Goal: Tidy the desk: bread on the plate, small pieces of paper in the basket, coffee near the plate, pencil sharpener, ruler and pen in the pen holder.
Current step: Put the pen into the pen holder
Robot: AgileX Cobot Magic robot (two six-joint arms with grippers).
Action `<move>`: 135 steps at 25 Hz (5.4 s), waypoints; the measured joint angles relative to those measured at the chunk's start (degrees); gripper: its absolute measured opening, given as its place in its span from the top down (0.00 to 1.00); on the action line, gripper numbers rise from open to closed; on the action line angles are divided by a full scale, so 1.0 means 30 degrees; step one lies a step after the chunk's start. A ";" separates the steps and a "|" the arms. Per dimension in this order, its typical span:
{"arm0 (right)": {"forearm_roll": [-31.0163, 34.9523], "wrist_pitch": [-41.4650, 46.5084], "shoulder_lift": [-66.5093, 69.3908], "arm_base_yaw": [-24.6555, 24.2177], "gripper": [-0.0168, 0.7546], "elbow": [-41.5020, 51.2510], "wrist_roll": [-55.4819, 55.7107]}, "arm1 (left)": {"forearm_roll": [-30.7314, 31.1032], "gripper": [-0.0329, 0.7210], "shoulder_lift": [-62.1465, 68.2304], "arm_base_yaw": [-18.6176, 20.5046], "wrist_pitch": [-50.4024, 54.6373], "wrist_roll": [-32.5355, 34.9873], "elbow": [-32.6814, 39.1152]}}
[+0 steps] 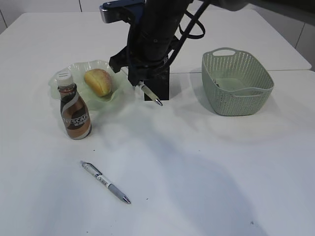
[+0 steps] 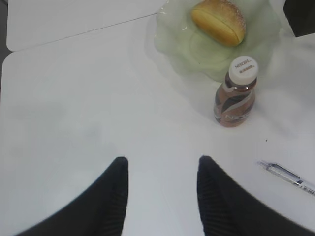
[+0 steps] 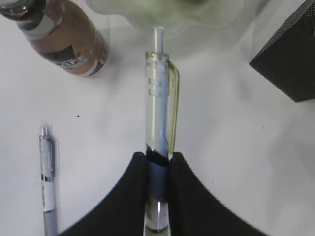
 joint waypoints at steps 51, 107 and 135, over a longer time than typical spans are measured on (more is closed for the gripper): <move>-0.2020 -3.1634 -0.0859 -0.3020 0.86 1.1035 -0.0057 | 0.0156 0.53 0.0000 0.0000 -0.3326 0.0000 0.0000; -0.2129 -3.0351 0.3425 -0.3418 0.55 0.8352 -0.0057 | 0.0052 0.57 0.0000 0.0000 -0.5280 0.0000 0.0000; -0.0489 -1.1493 -0.5292 -0.1965 0.53 0.8308 0.1581 | 0.0161 0.56 0.0000 0.0000 -0.3730 -0.0219 0.0000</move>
